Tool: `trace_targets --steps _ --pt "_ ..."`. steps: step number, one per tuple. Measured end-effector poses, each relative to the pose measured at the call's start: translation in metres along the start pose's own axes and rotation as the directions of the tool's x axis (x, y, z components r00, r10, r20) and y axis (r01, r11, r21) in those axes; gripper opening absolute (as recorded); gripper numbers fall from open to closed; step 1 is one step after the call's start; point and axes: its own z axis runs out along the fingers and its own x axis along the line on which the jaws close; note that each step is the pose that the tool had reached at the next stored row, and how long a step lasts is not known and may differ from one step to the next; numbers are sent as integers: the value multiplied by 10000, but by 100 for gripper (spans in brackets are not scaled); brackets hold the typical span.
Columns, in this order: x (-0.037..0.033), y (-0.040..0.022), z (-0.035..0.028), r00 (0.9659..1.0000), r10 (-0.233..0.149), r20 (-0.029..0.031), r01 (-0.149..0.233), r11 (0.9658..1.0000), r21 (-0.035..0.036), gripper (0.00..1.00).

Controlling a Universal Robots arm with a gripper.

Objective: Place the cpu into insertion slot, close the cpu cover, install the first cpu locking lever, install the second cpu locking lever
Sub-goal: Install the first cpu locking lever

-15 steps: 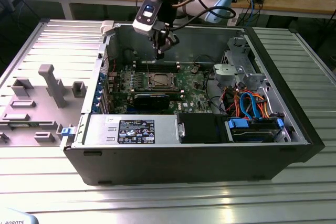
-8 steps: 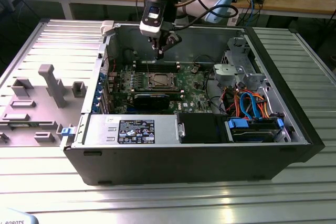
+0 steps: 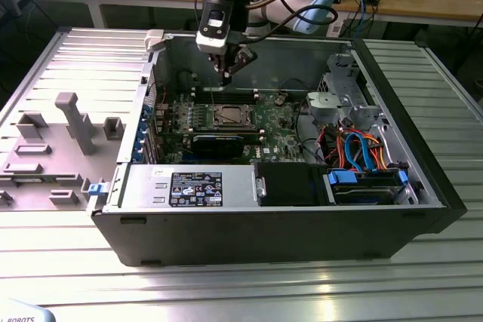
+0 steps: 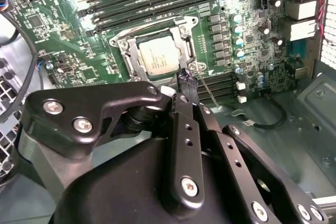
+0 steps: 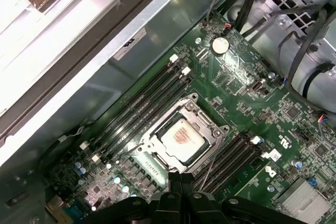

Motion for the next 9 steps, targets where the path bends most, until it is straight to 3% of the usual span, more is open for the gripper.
trace_targets --steps 4,6,9 --pt "1 -2 10 9976 -689 -10 689 9976 6 11" --pt "0 -1 13 9933 -1155 -17 1155 9933 4 11" --pt "0 -1 13 9912 -1322 -19 1322 9912 3 11"
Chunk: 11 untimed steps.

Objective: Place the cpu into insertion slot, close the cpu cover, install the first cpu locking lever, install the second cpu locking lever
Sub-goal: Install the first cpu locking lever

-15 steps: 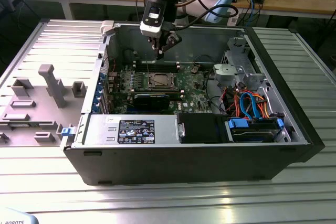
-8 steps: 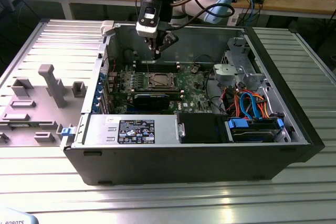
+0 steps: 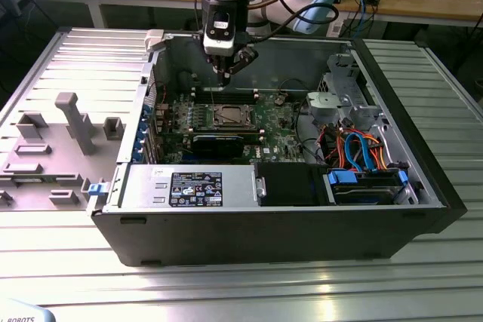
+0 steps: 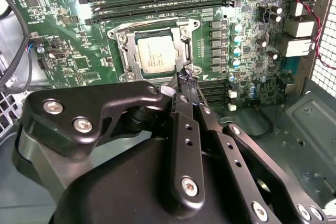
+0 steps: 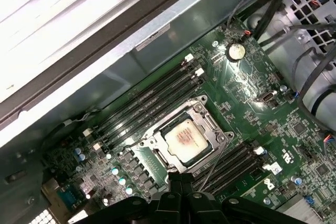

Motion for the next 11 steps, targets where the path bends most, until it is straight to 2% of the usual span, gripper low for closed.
trace_targets --steps 6,11 --pt "0 0 0 10000 -6 0 6 10000 0 11" --pt "0 0 0 9992 -402 -5 402 9992 0 11"
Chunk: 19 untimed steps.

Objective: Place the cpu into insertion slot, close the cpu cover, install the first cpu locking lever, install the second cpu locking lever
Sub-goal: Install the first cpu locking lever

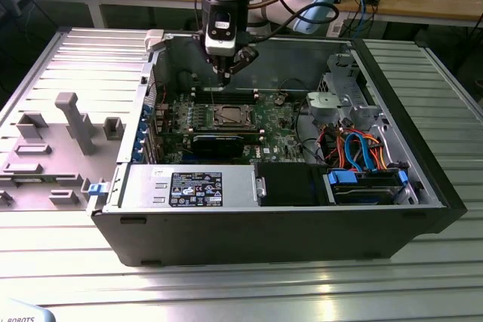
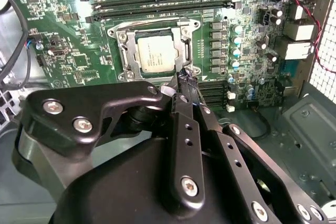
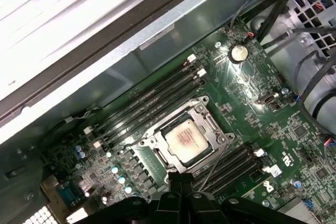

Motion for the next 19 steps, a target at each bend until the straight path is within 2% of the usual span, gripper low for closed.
trace_targets --steps 3,6,19 --pt "0 0 0 9988 -489 -7 489 9988 0 11" --pt "0 0 0 9973 -738 -10 738 9973 0 11" --pt "0 0 0 9964 -847 -12 847 9964 1 11"
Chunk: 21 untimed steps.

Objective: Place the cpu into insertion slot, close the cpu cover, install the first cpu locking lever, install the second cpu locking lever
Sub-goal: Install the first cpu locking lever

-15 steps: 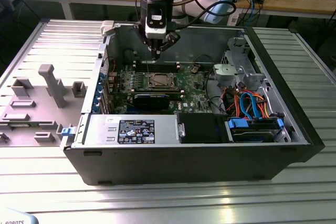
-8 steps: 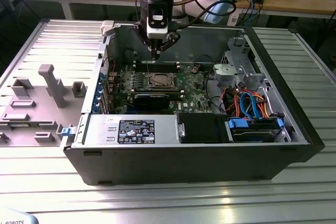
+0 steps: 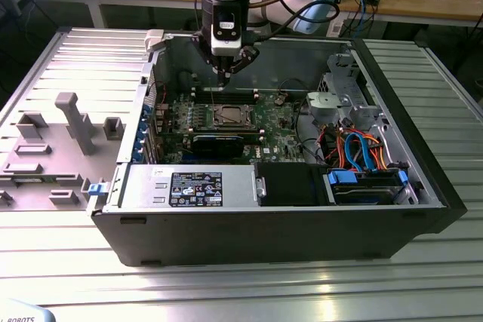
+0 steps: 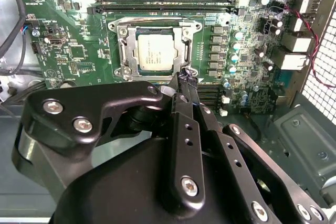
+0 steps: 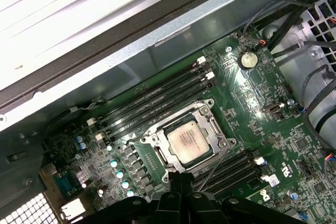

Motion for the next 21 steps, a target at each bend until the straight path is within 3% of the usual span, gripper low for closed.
trace_targets --steps 8,14,21 --pt "0 0 0 9980 -624 -8 624 9980 1 11" --pt "0 0 0 9923 -1242 -17 1242 9923 1 11" --pt "0 0 0 9916 -1292 -18 1292 9916 1 11"
